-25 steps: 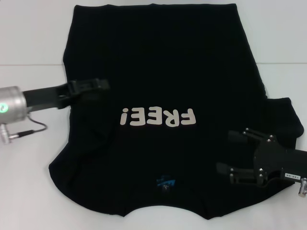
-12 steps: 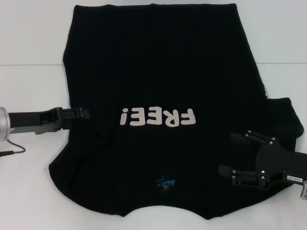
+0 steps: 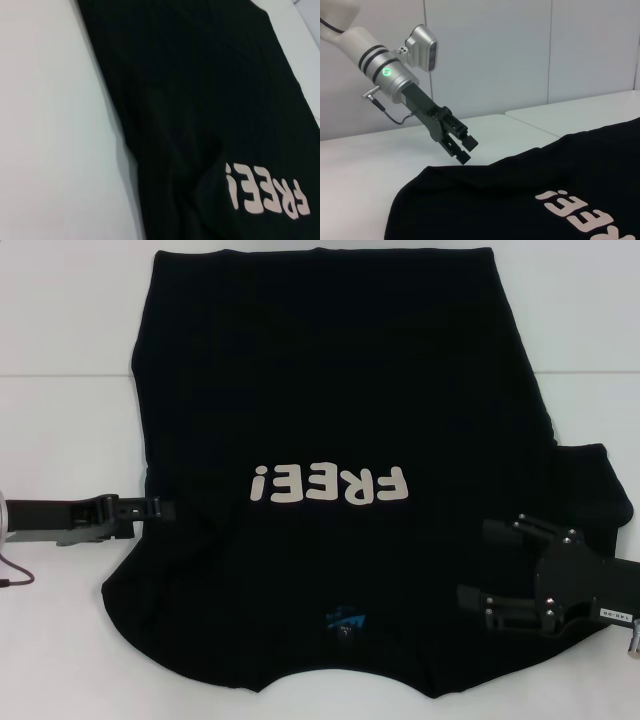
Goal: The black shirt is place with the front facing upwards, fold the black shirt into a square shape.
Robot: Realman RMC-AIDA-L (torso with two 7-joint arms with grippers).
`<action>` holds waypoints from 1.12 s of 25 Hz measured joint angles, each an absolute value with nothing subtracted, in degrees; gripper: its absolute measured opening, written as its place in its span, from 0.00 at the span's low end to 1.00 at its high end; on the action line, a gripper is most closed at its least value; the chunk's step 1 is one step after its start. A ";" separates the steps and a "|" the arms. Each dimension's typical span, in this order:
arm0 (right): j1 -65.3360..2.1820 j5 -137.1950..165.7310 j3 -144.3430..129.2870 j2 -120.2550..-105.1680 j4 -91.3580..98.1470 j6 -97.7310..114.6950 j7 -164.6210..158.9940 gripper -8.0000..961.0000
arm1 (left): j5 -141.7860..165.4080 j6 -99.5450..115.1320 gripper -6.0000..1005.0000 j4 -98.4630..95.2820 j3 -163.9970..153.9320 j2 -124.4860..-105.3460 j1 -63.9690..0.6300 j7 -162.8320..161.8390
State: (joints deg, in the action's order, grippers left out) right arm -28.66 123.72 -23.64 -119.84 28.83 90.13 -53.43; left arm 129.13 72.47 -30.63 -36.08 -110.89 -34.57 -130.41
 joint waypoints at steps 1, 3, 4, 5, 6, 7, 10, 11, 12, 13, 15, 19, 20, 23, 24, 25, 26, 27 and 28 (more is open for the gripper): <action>-28.66 123.72 -23.65 -119.84 28.83 90.14 -53.43 0.98 | 129.14 72.65 0.87 -30.63 -36.08 -110.92 -34.57 -130.41; -28.65 123.70 -23.64 -119.85 28.83 90.14 -53.43 0.98 | 129.16 72.49 0.87 -30.65 -36.06 -110.96 -34.55 -130.41; -28.65 123.69 -23.64 -119.86 28.83 90.14 -53.43 0.98 | 129.16 72.33 0.87 -30.66 -36.05 -110.97 -34.55 -130.40; -28.65 123.68 -23.64 -119.86 28.83 90.14 -53.43 0.98 | 129.18 72.20 0.87 -30.66 -36.05 -110.97 -34.54 -130.38; -28.65 123.67 -23.66 -119.87 28.83 90.15 -53.43 0.98 | 129.20 72.13 0.87 -30.67 -36.04 -110.97 -34.54 -130.35; -28.65 123.67 -23.66 -119.88 28.83 90.15 -53.43 0.98 | 129.40 72.13 0.87 -30.68 -36.04 -111.00 -34.54 -130.33; -28.65 123.66 -23.65 -119.88 28.83 90.15 -53.43 0.98 | 130.73 72.11 0.87 -30.68 -36.03 -111.18 -34.66 -130.37; -28.65 123.66 -23.64 -119.88 28.83 90.15 -53.42 0.98 | 131.24 72.10 0.87 -30.61 -36.03 -111.22 -34.82 -130.41; -28.65 123.66 -23.64 -119.88 28.83 90.15 -53.42 0.98 | 131.68 72.13 0.87 -30.50 -36.03 -111.30 -34.99 -130.45; -28.65 123.66 -23.65 -119.88 28.83 90.15 -53.41 0.98 | 131.89 72.21 0.87 -30.40 -36.03 -111.40 -35.13 -130.46; -28.65 123.66 -23.70 -119.88 28.83 90.13 -53.41 0.98 | 132.04 72.46 0.87 -30.39 -36.08 -111.71 -35.26 -130.45; -28.65 123.66 -23.67 -119.88 28.83 90.06 -53.41 0.98 | 132.07 74.47 0.87 -30.40 -36.11 -112.02 -35.74 -130.46; -28.65 123.65 -23.68 -119.88 28.83 90.05 -53.42 0.98 | 131.98 75.44 0.87 -30.31 -36.11 -112.02 -35.96 -130.47; -28.65 123.66 -23.70 -119.88 28.83 90.02 -53.42 0.98 | 131.59 79.51 0.87 -30.26 -34.94 -112.01 -36.94 -130.74; -28.65 123.66 -23.73 -119.88 28.83 90.01 -53.42 0.98 | 131.58 80.13 0.87 -30.26 -34.74 -112.01 -37.12 -130.94; -28.65 123.66 -23.76 -119.88 28.83 90.00 -53.43 0.98 | 131.57 80.75 0.87 -30.25 -34.49 -112.02 -37.36 -131.20; -28.65 123.66 -23.78 -119.88 28.83 90.00 -53.43 0.98 | 131.54 81.63 0.87 -30.24 -34.27 -112.01 -37.63 -131.59; -28.65 123.66 -23.79 -119.88 28.83 89.99 -53.43 0.98 | 131.45 82.45 0.87 -30.23 -34.10 -112.02 -37.93 -131.90; -28.65 123.66 -23.80 -119.88 28.83 89.99 -53.43 0.98 | 131.38 83.06 0.87 -30.23 -34.02 -112.01 -38.11 -132.08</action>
State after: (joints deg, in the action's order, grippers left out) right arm -28.65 123.66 -23.80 -119.88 28.83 89.99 -53.43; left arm 131.38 83.06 -30.23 -34.02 -112.01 -38.11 -132.08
